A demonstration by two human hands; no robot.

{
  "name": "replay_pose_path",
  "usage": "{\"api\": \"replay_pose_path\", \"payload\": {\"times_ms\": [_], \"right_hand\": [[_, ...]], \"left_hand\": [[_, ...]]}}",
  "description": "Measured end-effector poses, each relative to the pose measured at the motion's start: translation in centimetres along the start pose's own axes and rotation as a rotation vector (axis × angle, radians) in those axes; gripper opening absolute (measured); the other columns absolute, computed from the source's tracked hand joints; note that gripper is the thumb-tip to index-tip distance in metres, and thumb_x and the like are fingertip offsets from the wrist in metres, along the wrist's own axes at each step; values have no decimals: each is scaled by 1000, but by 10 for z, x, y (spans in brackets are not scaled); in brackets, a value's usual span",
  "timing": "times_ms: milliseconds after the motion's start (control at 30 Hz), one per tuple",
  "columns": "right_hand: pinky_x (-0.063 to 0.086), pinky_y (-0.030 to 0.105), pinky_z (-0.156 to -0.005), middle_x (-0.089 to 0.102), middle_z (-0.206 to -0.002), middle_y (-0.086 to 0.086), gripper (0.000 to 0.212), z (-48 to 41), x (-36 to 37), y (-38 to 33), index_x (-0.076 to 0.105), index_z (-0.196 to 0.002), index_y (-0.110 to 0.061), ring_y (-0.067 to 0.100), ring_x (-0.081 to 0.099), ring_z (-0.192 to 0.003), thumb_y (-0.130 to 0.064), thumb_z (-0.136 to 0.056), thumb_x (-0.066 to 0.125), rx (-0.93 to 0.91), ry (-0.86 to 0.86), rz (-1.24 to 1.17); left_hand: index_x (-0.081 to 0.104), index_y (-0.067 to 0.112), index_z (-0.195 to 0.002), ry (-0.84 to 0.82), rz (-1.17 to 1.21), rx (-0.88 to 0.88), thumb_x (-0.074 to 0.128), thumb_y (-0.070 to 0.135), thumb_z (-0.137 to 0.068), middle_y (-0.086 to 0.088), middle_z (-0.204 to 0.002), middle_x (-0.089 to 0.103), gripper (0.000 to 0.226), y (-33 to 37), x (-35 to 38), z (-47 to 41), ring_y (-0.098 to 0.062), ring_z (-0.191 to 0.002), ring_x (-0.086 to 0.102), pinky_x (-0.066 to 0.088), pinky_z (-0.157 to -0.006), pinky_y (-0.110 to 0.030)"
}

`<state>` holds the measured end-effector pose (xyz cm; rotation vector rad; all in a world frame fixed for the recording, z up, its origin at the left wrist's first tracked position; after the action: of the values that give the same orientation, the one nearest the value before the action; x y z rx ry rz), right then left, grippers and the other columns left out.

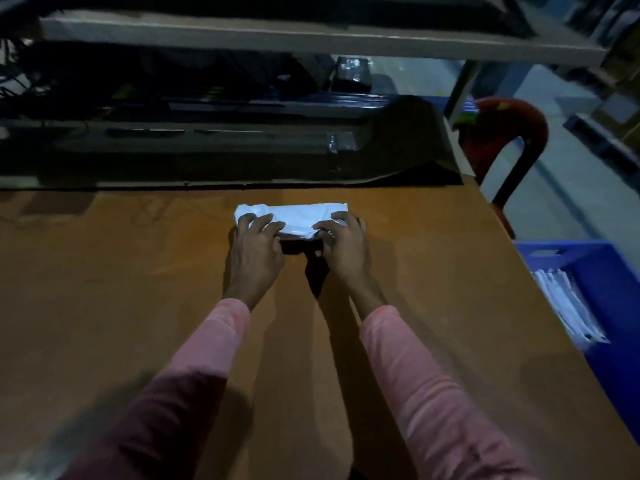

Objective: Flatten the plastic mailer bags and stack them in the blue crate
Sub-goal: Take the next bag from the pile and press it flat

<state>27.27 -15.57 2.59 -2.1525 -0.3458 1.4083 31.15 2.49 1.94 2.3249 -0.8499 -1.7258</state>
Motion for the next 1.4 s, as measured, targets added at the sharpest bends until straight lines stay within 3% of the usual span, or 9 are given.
{"api": "replay_pose_path", "payload": {"times_ms": [300,433,567,700,833,967,1067,1200,1400], "right_hand": [[40,22,-93,61,-121,4,23,169,-151,105,80,-105,-25,29,53,-116,-9,-89,74,11,221,-38],[42,18,-96,60,-122,-1,22,233,-188,131,80,-104,-24,17,50,-115,-25,-90,63,34,234,-84],[46,32,-95,62,-125,4,25,263,-194,156,80,-105,-26,26,54,-116,-8,-89,73,35,200,-79],[40,23,-95,62,-126,4,26,284,-192,165,80,-106,-27,26,55,-114,-9,-89,76,-41,175,-92],[47,40,-98,62,-129,2,19,301,-187,168,80,-106,-32,26,49,-120,-21,-91,74,23,69,-67],[33,46,-106,60,-139,-10,23,299,-193,162,76,-111,-39,20,48,-128,-50,-93,66,80,50,114],[29,49,-114,55,-149,-4,33,287,-200,150,70,-126,-34,21,43,-140,-48,-101,52,60,84,136],[17,46,-121,40,-162,4,55,276,-184,144,54,-147,-24,28,29,-152,-47,-103,30,41,-48,163],[5,48,-128,15,-171,1,54,267,-159,138,24,-162,-19,24,3,-159,-38,-111,30,75,-251,158]], "left_hand": [[75,13,-122,68,123,274,67,6,-92,-9,-135,66,32,154,4,138,-32,-134,48,52,-101,-50],[77,12,-117,96,168,277,71,2,-89,-9,-130,69,31,196,20,199,-34,-130,52,54,-99,-50],[78,11,-115,157,157,278,73,-1,-87,-10,-128,71,31,208,28,244,-37,-127,56,54,-99,-47],[77,12,-117,157,132,253,73,4,-90,-9,-130,70,29,197,34,276,-35,-128,54,52,-101,-44],[77,17,-117,45,130,198,77,19,-91,-5,-132,69,27,188,39,295,-32,-124,55,53,-97,-49],[73,24,-124,19,57,121,57,48,-97,3,-139,65,39,196,22,298,-26,-133,50,43,-105,-45],[64,20,-138,41,33,146,44,45,-105,-2,-149,58,46,210,10,287,-28,-144,42,33,-113,-45],[40,21,-158,-126,-116,204,25,44,-110,-6,-167,33,55,221,27,273,-34,-157,20,19,-126,-51],[28,21,-164,-262,-147,196,13,49,-109,-8,-172,18,63,211,53,262,-37,-159,9,12,-128,-55]]}}
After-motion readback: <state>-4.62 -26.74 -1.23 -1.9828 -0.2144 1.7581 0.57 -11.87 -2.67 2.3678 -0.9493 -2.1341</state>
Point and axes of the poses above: each hand's wrist, its own z-axis away from the middle knuckle, its own x-axis out of the palm, y = z × x, the point moved 2 cm from there along -z, towards the middle knuckle
